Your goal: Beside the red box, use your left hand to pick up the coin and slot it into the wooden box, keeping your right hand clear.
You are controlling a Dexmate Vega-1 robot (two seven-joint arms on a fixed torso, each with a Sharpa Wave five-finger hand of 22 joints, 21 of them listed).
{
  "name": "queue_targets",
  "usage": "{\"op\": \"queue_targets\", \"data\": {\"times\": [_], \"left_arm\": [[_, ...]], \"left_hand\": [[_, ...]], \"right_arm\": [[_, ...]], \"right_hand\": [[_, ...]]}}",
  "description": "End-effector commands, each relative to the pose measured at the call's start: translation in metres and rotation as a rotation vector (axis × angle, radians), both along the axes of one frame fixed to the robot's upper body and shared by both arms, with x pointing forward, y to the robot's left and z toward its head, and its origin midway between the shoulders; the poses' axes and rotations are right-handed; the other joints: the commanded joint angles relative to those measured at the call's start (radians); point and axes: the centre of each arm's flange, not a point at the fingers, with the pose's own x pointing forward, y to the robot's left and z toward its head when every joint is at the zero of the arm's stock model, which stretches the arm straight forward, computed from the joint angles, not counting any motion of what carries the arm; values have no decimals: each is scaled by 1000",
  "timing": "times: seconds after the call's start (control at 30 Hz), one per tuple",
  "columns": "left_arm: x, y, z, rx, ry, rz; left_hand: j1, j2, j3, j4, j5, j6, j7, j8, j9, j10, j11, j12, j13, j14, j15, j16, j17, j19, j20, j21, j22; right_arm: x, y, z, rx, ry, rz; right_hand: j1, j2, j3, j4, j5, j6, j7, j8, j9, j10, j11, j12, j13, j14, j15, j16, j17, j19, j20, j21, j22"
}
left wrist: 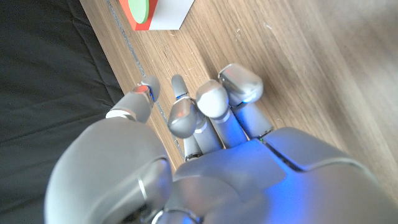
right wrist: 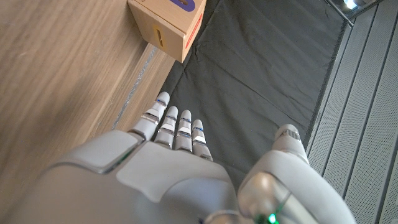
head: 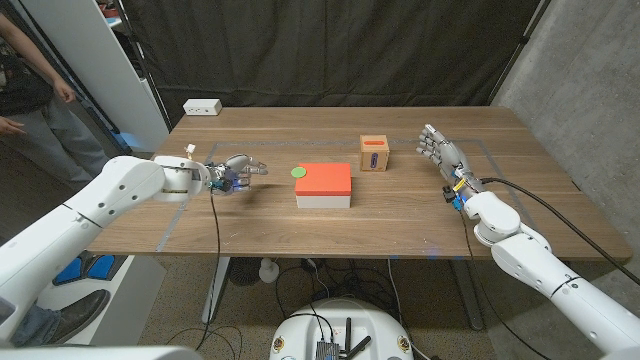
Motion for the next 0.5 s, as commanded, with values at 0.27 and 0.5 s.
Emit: {"op": "queue_targets", "data": {"times": [0.27, 0.5], "left_arm": [[6, -15, 14, 42, 43, -43], [5, -27, 14, 65, 63, -59]], "left_hand": [[-8, -5, 5, -7, 6, -17, 25, 9, -13, -5, -5, -1, 12, 2, -6, 0, 6, -12, -24, 3, 1], [-9, -6, 5, -7, 5, -21, 29, 9, -25, -5, -1, -7, 5, 2, -6, 0, 4, -14, -25, 3, 1]], "right_arm": [[10, -2, 4, -16, -3, -4], [8, -9, 4, -27, -4, -7]], "right_hand": [[13, 2, 7, 3, -4, 5, 42, 4, 2, 9, 1, -4, 3, 7, -1, 3, 2, 2, 3, -2, 2], [14, 2, 8, 4, -4, 8, 43, 5, 2, 11, 4, -4, 3, 8, -1, 3, 1, 3, 4, -2, 2]]}}
